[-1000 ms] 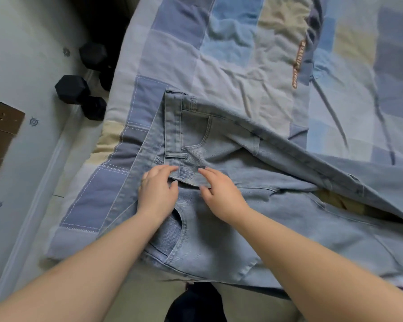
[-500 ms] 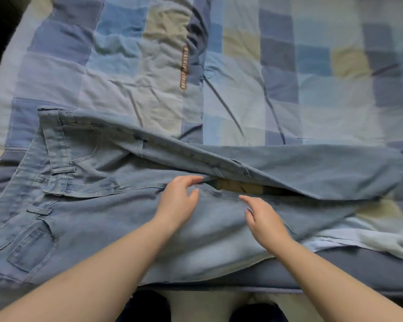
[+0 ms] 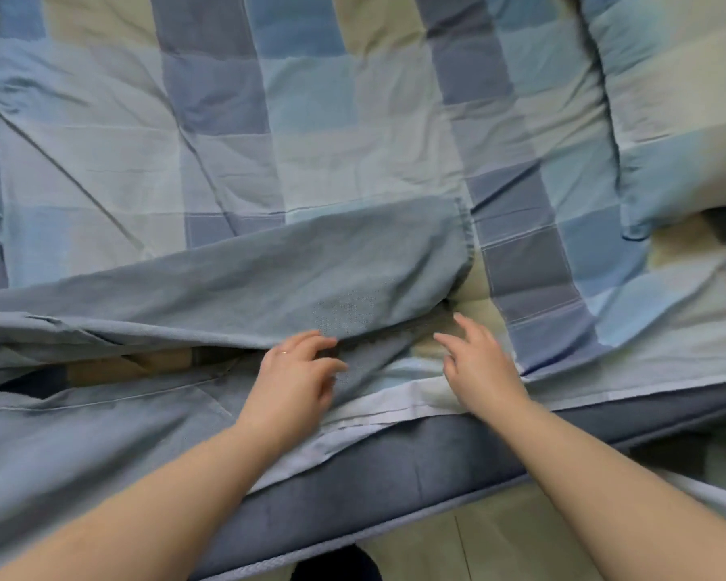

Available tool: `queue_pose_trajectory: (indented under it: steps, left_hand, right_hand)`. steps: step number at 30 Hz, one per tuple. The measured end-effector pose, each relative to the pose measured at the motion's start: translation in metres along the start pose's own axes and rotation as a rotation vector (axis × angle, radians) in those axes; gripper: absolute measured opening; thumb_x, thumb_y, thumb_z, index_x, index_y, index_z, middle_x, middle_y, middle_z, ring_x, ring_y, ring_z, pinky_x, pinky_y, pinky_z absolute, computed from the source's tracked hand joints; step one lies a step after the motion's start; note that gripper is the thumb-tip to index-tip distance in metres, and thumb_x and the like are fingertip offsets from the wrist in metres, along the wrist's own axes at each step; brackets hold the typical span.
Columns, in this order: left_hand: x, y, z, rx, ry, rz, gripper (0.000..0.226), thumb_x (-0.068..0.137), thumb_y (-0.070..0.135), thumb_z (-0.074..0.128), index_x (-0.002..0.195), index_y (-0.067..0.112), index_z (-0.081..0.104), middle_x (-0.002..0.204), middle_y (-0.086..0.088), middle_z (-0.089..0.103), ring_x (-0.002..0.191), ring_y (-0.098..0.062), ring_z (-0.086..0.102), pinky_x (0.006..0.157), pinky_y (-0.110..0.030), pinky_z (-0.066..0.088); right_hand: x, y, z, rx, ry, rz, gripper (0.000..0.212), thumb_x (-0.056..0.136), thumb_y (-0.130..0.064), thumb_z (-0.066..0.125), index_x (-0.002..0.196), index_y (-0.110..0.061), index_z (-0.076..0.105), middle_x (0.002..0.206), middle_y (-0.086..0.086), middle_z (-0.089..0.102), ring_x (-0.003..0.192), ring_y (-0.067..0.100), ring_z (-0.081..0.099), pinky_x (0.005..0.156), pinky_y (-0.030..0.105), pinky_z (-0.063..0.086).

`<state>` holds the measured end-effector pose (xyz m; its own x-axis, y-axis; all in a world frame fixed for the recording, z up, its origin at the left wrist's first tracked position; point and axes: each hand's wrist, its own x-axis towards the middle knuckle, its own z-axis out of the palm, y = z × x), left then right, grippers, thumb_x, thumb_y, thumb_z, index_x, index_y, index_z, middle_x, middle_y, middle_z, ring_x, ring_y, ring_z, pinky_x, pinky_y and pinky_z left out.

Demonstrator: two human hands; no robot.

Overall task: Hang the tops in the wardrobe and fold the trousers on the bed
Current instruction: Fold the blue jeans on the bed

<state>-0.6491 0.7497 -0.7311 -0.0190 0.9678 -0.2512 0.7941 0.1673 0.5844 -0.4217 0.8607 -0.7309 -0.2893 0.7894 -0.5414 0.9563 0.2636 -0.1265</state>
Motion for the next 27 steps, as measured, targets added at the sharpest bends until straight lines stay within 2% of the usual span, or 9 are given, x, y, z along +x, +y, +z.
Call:
queue_pose_trajectory:
  steps: [2,5,8,9,12,14,20,24,27]
  left_hand:
    - [0.021,0.008,0.018,0.236,-0.093,0.118,0.031,0.074,0.013,0.074,0.099,0.032,0.075,0.135,-0.012,0.056,0.131,-0.037,0.046,0.102,-0.052,0.04]
    - [0.045,0.005,0.041,0.543,-0.256,0.128,0.044,0.092,0.027,0.047,0.133,0.044,0.048,0.161,-0.01,0.005,0.148,-0.031,-0.005,0.116,-0.052,-0.002]
    - [0.056,-0.004,0.048,0.695,-0.297,0.123,0.059,0.088,0.024,0.048,0.143,0.042,0.034,0.161,-0.012,-0.004,0.147,-0.033,-0.012,0.107,-0.058,-0.019]
    - [0.06,-0.004,0.048,0.715,-0.289,0.145,0.064,0.082,0.021,0.055,0.141,0.04,0.039,0.16,-0.015,0.004,0.147,-0.035,-0.004,0.107,-0.061,-0.015]
    - [0.066,0.0,0.043,0.745,-0.222,0.163,0.074,0.049,0.009,0.078,0.121,0.025,0.066,0.144,-0.021,0.044,0.135,-0.039,0.039,0.102,-0.067,0.025]
    - [0.065,-0.001,0.042,0.735,-0.189,0.168,0.077,0.041,0.003,0.08,0.116,0.017,0.069,0.138,-0.023,0.051,0.127,-0.04,0.048,0.095,-0.068,0.035]
    - [0.068,0.004,0.033,0.687,-0.088,0.067,0.081,0.049,0.0,0.084,0.126,0.007,0.06,0.138,-0.018,0.051,0.12,-0.036,0.056,0.095,-0.066,0.039]
    - [0.069,0.01,0.017,0.615,-0.057,-0.026,0.084,0.064,0.006,0.079,0.141,0.012,0.045,0.146,-0.017,0.042,0.112,-0.036,0.058,0.104,-0.063,0.032]
    - [0.065,0.019,0.001,0.59,-0.053,-0.005,0.083,0.07,0.006,0.075,0.144,0.015,0.039,0.146,-0.016,0.041,0.115,-0.036,0.055,0.108,-0.057,0.03]
  right_hand:
    - [0.019,0.024,-0.001,0.003,0.005,0.006,0.041,0.093,-0.021,0.046,0.132,-0.032,0.052,0.159,0.003,0.012,0.143,0.022,0.016,0.112,0.037,0.023]
    - [0.055,0.046,-0.004,0.134,0.018,0.047,0.031,0.091,-0.021,0.05,0.116,-0.035,0.063,0.159,0.004,0.012,0.144,0.024,0.013,0.115,0.038,0.019]
    - [0.079,0.051,-0.005,0.264,0.008,0.029,0.031,0.09,-0.018,0.051,0.108,-0.035,0.069,0.153,0.005,0.029,0.14,0.025,0.023,0.114,0.038,0.024]
    - [0.085,0.053,-0.004,0.275,0.01,-0.012,0.031,0.09,-0.017,0.052,0.107,-0.034,0.07,0.144,0.004,0.04,0.135,0.025,0.03,0.111,0.035,0.028]
    - [0.094,0.054,-0.004,0.233,0.048,-0.132,0.028,0.09,-0.019,0.054,0.112,-0.029,0.069,0.119,0.002,0.059,0.119,0.024,0.045,0.104,0.033,0.033]
    - [0.091,0.054,-0.006,0.298,0.152,-0.159,0.024,0.089,-0.021,0.06,0.111,-0.022,0.07,0.113,0.002,0.064,0.113,0.024,0.052,0.101,0.035,0.035]
    - [0.064,0.05,-0.034,0.656,0.436,-0.224,0.027,0.078,-0.008,0.072,0.104,-0.016,0.066,0.099,-0.008,0.051,0.091,0.01,0.055,0.083,0.012,0.038]
    - [0.047,0.047,-0.064,0.358,0.393,-0.482,0.048,0.077,0.0,0.072,0.123,-0.005,0.06,0.102,0.01,0.049,0.089,0.024,0.055,0.077,0.039,0.052]
    - [0.035,0.042,-0.088,0.217,0.396,-0.575,0.043,0.076,0.002,0.072,0.118,-0.004,0.064,0.102,0.017,0.051,0.085,0.031,0.057,0.067,0.043,0.054]
